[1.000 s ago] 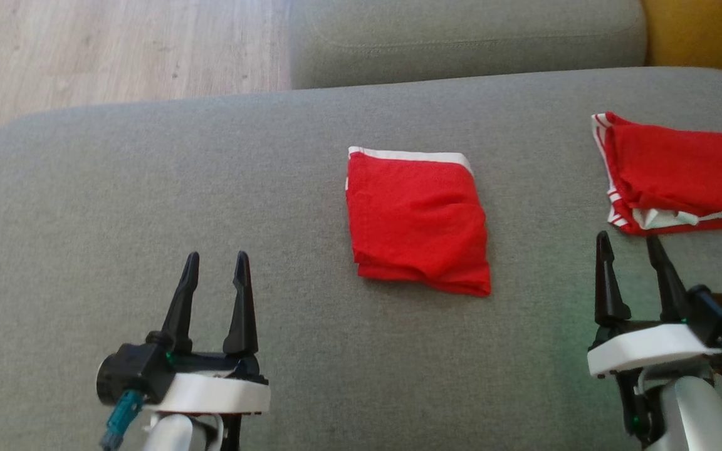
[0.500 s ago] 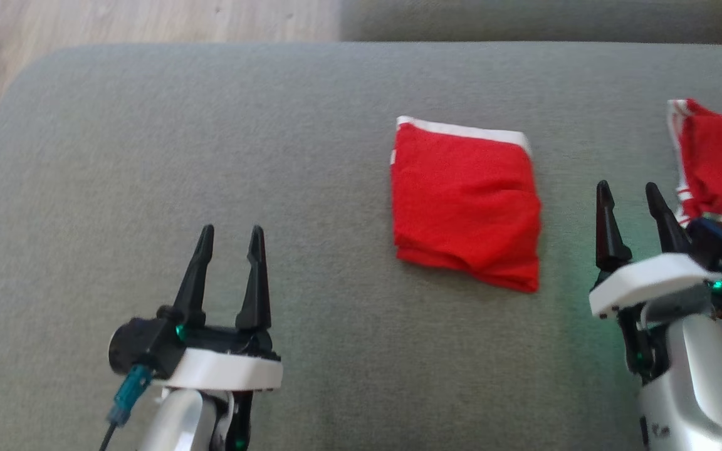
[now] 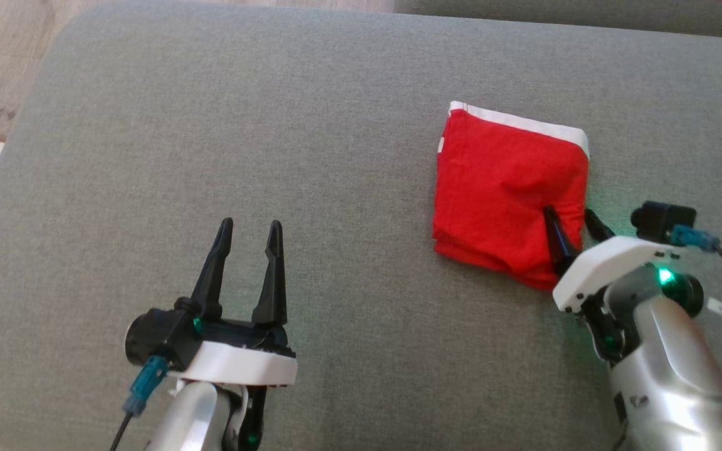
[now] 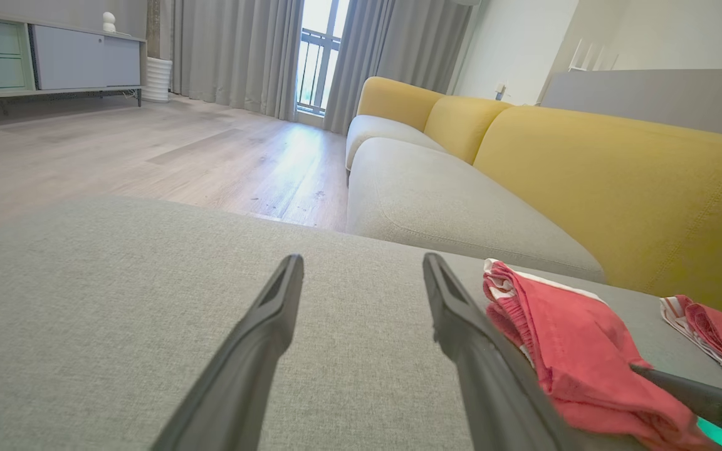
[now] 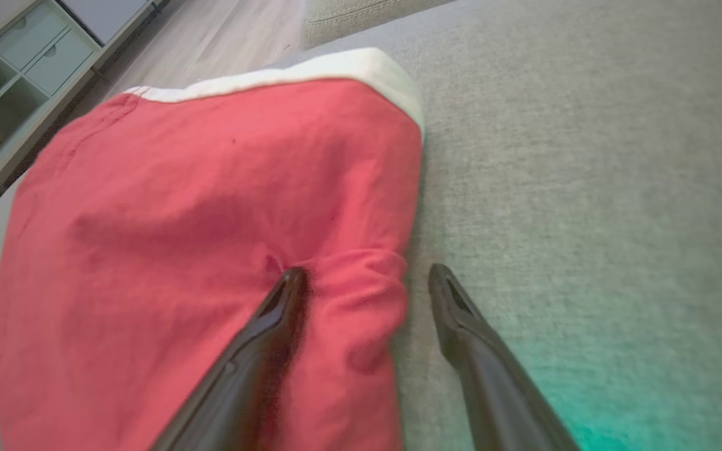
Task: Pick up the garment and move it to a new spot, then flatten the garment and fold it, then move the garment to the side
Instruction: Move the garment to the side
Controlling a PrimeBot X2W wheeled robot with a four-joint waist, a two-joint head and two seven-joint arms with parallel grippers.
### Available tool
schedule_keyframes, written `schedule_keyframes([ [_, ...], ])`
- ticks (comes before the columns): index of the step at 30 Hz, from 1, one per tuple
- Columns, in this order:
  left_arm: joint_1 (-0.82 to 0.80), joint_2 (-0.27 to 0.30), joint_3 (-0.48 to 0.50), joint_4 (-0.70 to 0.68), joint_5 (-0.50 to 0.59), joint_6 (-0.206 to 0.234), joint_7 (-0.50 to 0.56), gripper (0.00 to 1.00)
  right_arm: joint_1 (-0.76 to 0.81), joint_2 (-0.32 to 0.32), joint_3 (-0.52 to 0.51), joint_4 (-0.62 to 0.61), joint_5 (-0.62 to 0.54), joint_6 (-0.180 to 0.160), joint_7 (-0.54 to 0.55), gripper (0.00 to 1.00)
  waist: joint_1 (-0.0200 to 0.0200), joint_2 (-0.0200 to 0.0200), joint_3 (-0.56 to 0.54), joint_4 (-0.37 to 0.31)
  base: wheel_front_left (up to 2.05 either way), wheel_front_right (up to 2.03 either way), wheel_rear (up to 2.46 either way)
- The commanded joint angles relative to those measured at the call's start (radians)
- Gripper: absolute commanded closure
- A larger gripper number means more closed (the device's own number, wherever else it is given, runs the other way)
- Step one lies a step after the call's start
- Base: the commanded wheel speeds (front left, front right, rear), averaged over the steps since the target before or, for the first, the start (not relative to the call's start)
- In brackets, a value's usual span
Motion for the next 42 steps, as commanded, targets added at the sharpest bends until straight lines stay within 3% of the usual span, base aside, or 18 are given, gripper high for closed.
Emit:
schedule_keyframes([
  [1,-0.039,0.004,0.024,-0.029,0.001,0.004,-0.005,0.00,-0.024,0.004,0.043,0.010,0.005,0.007,0.012,0.00,0.0001,0.0000,0.003,0.003,0.00,0.00,0.00],
  [5,-0.041,0.004,0.020,-0.026,0.002,0.006,-0.005,0.00,-0.043,0.004,0.075,0.067,-0.001,0.007,-0.001,0.00,0.0001,0.0000,0.003,0.005,0.00,0.00,0.00],
  [6,-0.041,0.004,0.020,-0.026,0.003,0.007,-0.005,0.00,-0.048,0.004,0.086,0.077,-0.004,0.007,-0.004,0.32,0.0001,0.0000,0.002,0.004,0.00,0.00,0.00],
  [7,-0.042,0.004,0.020,-0.025,0.003,0.008,-0.005,0.00,-0.053,0.004,0.095,0.084,-0.012,0.007,-0.012,1.00,0.0001,0.0000,0.000,0.003,0.00,0.00,0.00],
  [14,-0.033,0.004,0.030,-0.017,0.011,0.007,-0.005,0.00,-0.080,0.004,0.118,0.105,-0.104,0.007,-0.069,1.00,0.0001,0.0000,-0.033,-0.028,0.00,0.00,0.00],
  [19,-0.018,0.004,0.043,-0.024,0.021,0.001,-0.005,0.00,-0.095,-0.008,0.112,0.080,-0.303,0.007,-0.101,1.00,0.0001,0.0000,-0.078,-0.069,0.00,0.00,0.00],
  [23,-0.003,0.004,0.058,-0.031,0.026,0.001,-0.005,0.00,-0.099,-0.062,0.130,0.037,-0.384,0.007,-0.085,1.00,0.0001,0.0000,-0.105,-0.104,0.00,0.00,0.00],
  [26,0.001,0.004,0.063,-0.036,0.027,0.000,-0.005,0.00,-0.107,-0.147,0.175,0.010,-0.394,0.007,-0.054,1.00,0.0001,0.0000,-0.109,-0.124,0.00,0.00,0.00],
  [37,-0.036,0.004,0.039,-0.054,0.012,-0.001,-0.005,0.00,-0.191,-0.589,0.347,-0.040,-0.298,0.007,0.019,1.00,0.0001,0.0000,-0.006,-0.136,0.00,0.00,0.00],
  [42,-0.067,0.004,0.025,-0.051,0.005,-0.005,-0.005,0.00,-0.226,-0.727,0.369,-0.007,-0.274,0.007,0.041,1.00,0.0001,0.0000,0.043,-0.115,0.00,0.00,0.00],
])
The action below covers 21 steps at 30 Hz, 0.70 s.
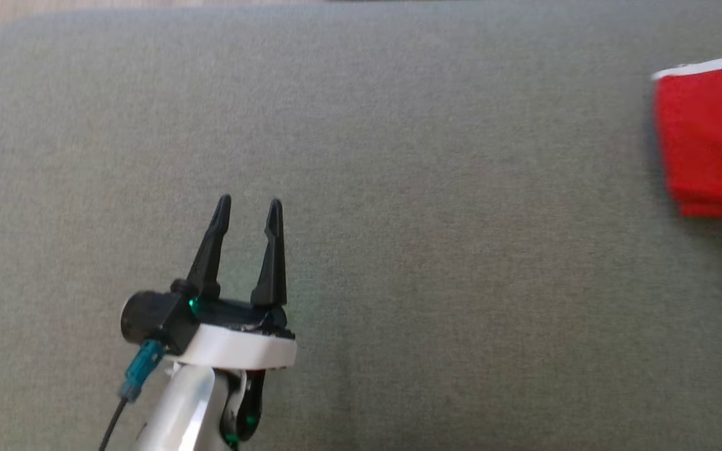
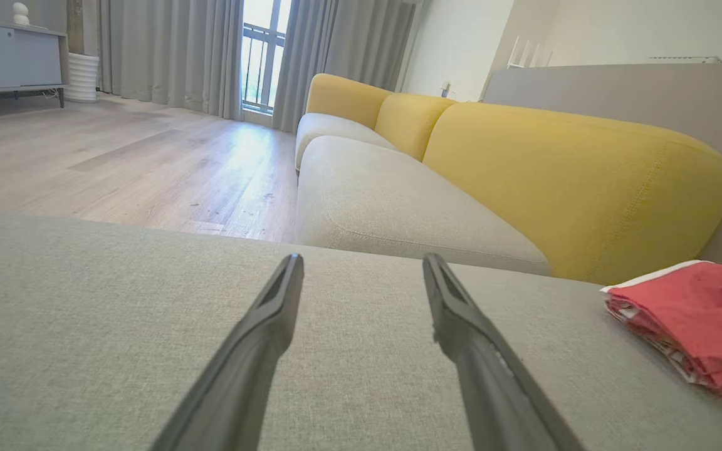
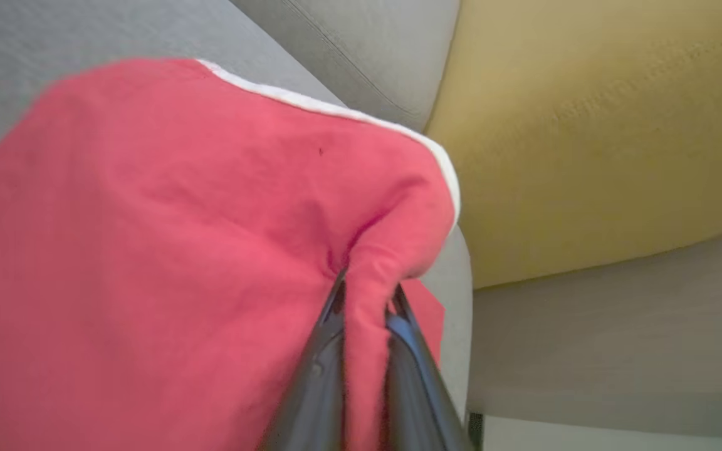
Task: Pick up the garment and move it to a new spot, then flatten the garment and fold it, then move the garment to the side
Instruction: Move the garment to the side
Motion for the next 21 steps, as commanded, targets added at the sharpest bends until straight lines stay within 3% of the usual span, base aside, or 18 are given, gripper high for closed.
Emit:
schedule_keyframes([
  [1,-0.040,0.004,0.024,-0.030,-0.008,-0.001,-0.005,0.00,-0.017,-0.066,0.001,-0.008,0.012,0.007,0.006,1.00,-0.0001,0.0000,0.029,0.018,0.00,0.00,0.00],
  [9,-0.068,0.004,0.021,-0.027,-0.011,-0.004,-0.005,0.00,-0.032,-0.179,-0.018,0.065,0.001,0.007,0.059,1.00,-0.0001,0.0000,0.089,0.050,0.00,0.00,0.00],
  [20,-0.094,0.004,0.018,-0.024,-0.005,-0.008,-0.005,0.00,-0.018,-0.165,-0.123,0.115,-0.038,0.007,0.085,1.00,-0.0001,0.0000,0.123,0.060,0.00,0.00,0.00],
  [21,-0.096,0.004,0.017,-0.022,-0.002,-0.009,-0.005,0.00,-0.017,-0.160,-0.131,0.113,-0.046,0.007,0.084,0.31,-0.0001,0.0000,0.123,0.059,0.00,0.00,0.00],
])
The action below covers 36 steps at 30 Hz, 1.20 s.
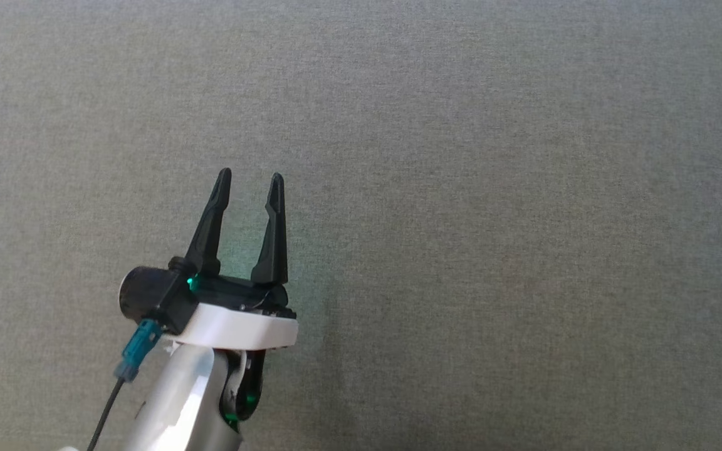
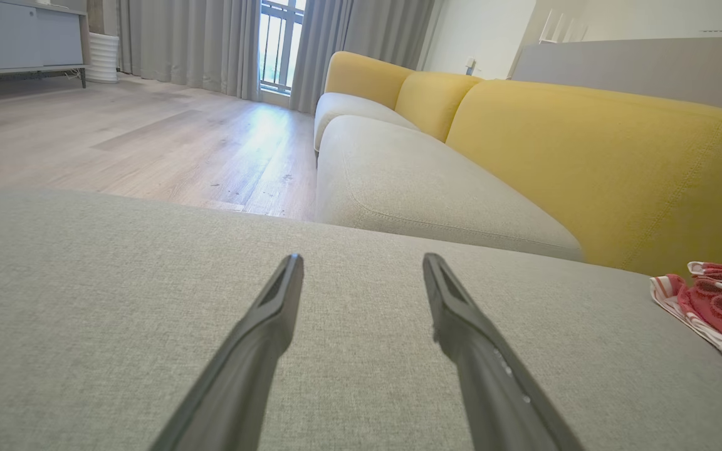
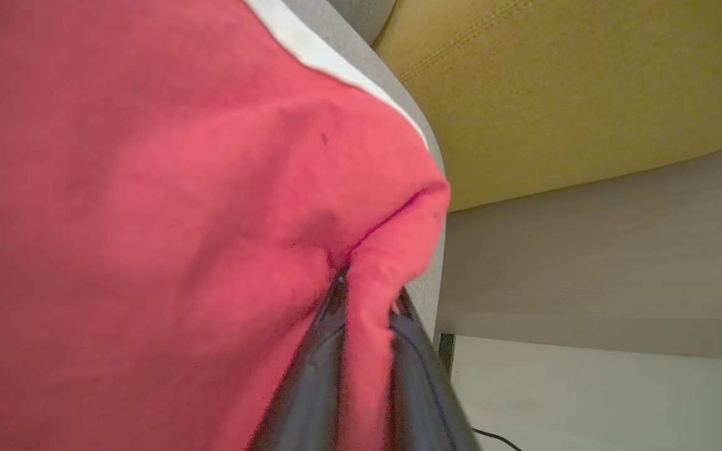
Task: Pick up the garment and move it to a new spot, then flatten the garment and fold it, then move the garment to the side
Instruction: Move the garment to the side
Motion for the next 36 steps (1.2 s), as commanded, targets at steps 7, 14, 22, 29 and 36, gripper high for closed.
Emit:
schedule_keyframes([
  [7,-0.024,0.005,0.031,-0.013,0.010,-0.004,-0.005,0.00,0.006,0.030,-0.065,-0.044,-0.053,0.007,-0.009,0.00,-0.0001,0.0000,-0.041,-0.025,0.00,0.00,0.00],
  [14,0.004,0.005,0.050,-0.017,-0.001,-0.002,-0.005,0.00,0.003,0.155,-0.157,-0.118,-0.077,0.007,-0.109,0.00,-0.0001,0.0000,-0.130,-0.062,0.00,0.00,0.00],
  [22,0.047,0.005,0.105,-0.038,0.004,0.012,-0.005,0.00,0.062,0.404,-0.261,-0.292,-0.047,0.007,-0.296,0.00,-0.0001,0.0000,-0.223,-0.102,0.00,0.00,0.00],
  [29,0.099,0.005,0.157,-0.043,0.009,0.019,-0.005,0.00,0.200,0.660,-0.299,-0.455,0.045,0.007,-0.364,0.00,-0.0001,0.0000,-0.283,-0.129,0.00,0.00,0.00],
  [36,0.140,0.005,0.160,-0.015,0.002,0.004,-0.005,0.00,0.360,0.788,-0.309,-0.523,0.079,0.007,-0.407,0.00,-0.0001,0.0000,-0.314,-0.129,0.00,0.00,0.00],
])
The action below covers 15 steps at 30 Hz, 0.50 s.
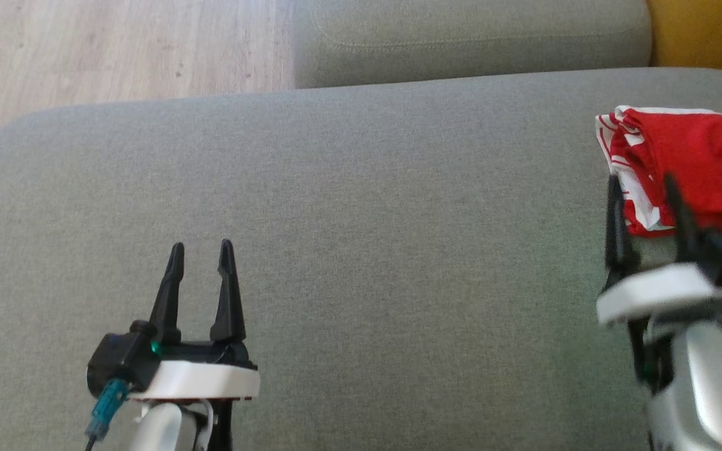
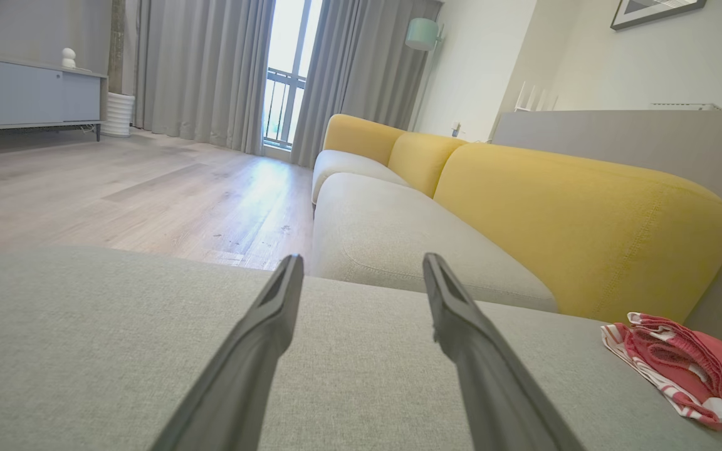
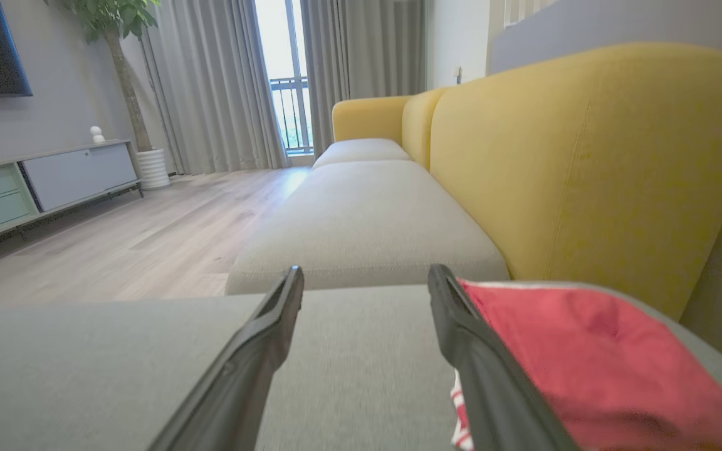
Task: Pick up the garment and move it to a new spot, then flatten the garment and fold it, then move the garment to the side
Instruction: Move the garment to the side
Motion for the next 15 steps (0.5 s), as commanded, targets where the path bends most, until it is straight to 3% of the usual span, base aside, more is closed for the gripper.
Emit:
schedule_keyframes([
  [1,-0.022,0.004,0.037,-0.032,-0.006,0.000,-0.005,0.00,-0.003,0.005,0.024,-0.036,0.009,0.007,-0.012,0.00,0.0001,0.0000,-0.006,0.002,0.00,0.00,0.00],
  [7,0.011,0.004,0.045,-0.028,0.007,-0.005,-0.005,0.00,0.111,0.015,0.028,-0.029,0.074,0.007,-0.055,0.00,0.0001,0.0000,-0.013,0.002,0.00,0.00,0.00],
  [15,0.028,0.004,0.067,-0.050,0.019,0.005,-0.005,0.00,0.130,0.016,0.056,-0.022,0.103,0.007,-0.080,0.00,0.0001,0.0000,-0.019,0.000,0.00,0.00,0.00],
])
